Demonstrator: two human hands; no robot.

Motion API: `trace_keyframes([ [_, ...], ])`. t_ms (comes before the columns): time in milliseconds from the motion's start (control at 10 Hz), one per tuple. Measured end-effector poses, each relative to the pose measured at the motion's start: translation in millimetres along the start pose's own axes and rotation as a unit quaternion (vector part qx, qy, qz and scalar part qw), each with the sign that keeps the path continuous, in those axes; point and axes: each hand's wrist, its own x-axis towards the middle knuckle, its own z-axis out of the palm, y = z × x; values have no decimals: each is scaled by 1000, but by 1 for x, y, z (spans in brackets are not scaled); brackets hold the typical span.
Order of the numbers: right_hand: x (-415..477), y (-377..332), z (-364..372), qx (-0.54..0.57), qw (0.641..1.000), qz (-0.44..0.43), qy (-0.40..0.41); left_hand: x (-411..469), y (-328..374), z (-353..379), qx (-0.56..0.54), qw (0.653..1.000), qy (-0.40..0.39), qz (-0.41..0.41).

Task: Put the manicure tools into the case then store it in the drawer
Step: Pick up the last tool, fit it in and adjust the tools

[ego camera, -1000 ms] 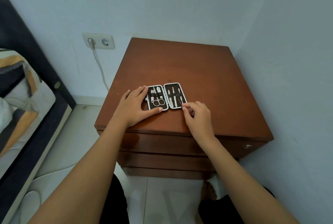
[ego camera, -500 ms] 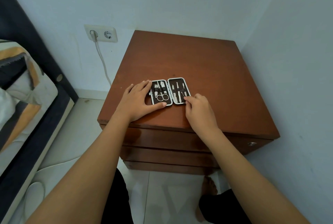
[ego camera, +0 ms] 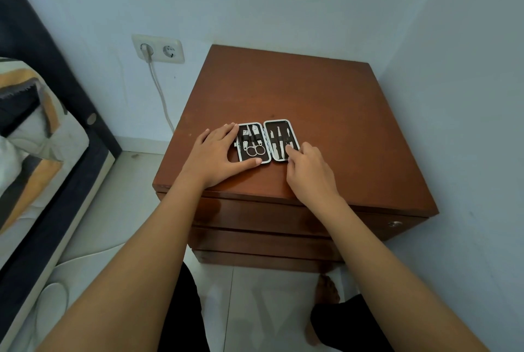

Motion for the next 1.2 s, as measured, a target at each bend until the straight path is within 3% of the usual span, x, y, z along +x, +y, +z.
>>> trace_keyframes([
  [200, 0, 8, 1, 20, 999, -26, -20, 1, 1, 0, 4, 1000, -4, -1],
  [400, -13, 23, 5, 158, 986, -42, 44, 0, 0, 0, 5, 1000, -4, 0],
  [800, -6, 19, 8, 109, 991, -43, 60, 1, -3, 3, 5, 1000, 1, 1],
  [1100, 3, 15, 5, 34, 998, -49, -2, 1, -1, 1, 6, 1000, 0, 2],
  [1200, -4, 17, 7, 57, 996, -55, 26, 0, -1, 1, 6, 1000, -2, 0],
])
